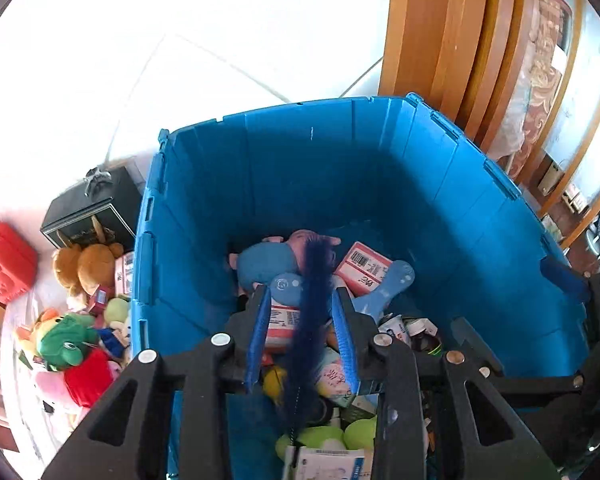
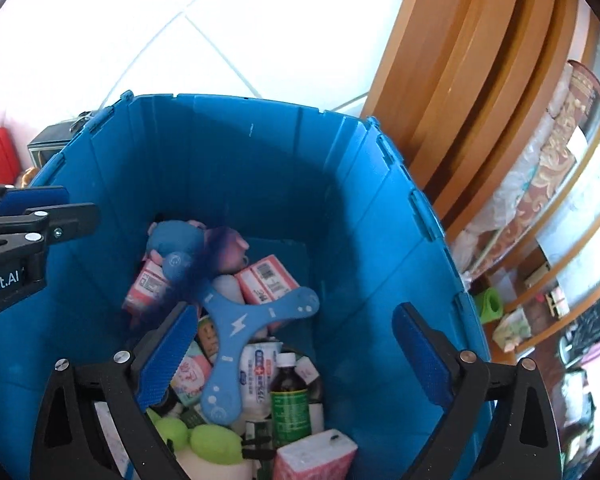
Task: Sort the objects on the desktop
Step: 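Open the right gripper to drop the blue piece while the left releases the brush into the crate, then withdraw both open grippers from the crate and move them to the pile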
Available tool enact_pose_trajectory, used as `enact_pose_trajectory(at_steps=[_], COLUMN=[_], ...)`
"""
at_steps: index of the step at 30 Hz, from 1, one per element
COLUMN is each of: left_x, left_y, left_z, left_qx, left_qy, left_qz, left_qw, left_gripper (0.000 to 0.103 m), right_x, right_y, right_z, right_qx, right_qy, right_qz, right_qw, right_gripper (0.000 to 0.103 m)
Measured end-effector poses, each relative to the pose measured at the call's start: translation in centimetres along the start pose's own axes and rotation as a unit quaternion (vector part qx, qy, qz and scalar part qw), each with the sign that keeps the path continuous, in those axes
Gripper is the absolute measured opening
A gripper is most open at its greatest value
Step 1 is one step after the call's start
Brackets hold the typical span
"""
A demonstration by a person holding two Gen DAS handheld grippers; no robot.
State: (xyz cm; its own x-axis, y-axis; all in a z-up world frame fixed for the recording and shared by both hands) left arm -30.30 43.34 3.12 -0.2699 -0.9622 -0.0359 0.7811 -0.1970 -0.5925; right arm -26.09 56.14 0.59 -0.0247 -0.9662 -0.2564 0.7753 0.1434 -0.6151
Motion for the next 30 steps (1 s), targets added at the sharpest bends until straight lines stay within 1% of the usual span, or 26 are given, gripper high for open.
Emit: enact_pose_trajectory(at_steps=[5, 8, 11, 13, 20, 25, 30], left_x=[0.5, 0.9, 1.3, 1.7, 2.7, 3.3, 4.7], left_y=[0.2, 0.8, 1.4, 1.8, 3.9, 5.7, 7.9], left_z=[1.0, 2.1, 2.7, 3.6, 8.0, 10.5, 12.5], left_qx=[-0.004, -0.016, -0.028, -0.037, -0.086, -0.108, -0.130], left_qy=[0.010, 0.017, 0.021, 0.030, 0.048, 0.062, 0.064], left_qz=[0.002, 0.002, 0.002, 0.003, -0.002, -0.002, 0.003], left_qw=[0.9999, 0.9997, 0.9994, 0.9989, 0.9951, 0.9922, 0.9895], left_gripper=[0.031, 0.031, 0.031, 0.031, 0.031, 0.031, 0.031], right_x=[-0.1, -0.2, -0.3, -0.2, 0.6, 2.0, 3.5], right_y=[0.3, 0.4, 0.6, 0.8, 1.8, 3.4, 5.0], right_z=[1.1, 2.1, 3.3, 4.4, 9.0, 12.0, 14.1], right_qx=[-0.008, -0.016, -0.025, -0.032, -0.065, -0.083, -0.103], right_qy=[0.001, 0.002, 0.004, 0.005, 0.000, 0.004, 0.006], right_qz=[-0.005, -0.008, -0.010, -0.012, -0.017, -0.009, -0.013], right_qw=[1.000, 1.000, 1.000, 0.999, 0.998, 0.996, 0.995], right_gripper=[0.099, 0.100, 0.102, 0.102, 0.103, 0.103, 0.103])
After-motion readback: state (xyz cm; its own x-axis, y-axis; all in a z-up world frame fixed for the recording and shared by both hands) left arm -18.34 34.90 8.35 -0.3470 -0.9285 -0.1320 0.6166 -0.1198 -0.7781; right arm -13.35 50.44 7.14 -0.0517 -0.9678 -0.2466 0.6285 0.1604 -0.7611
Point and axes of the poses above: each gripper's, at about its wrist camera, not at the fingertips, and z roughly against the way its jaws point, x to its left, y to its underside, the point moved 2 cm from there along -z, roughly the way its jaws point, and after that the axes turned 4 degrees about z, right-handed, at the moved point
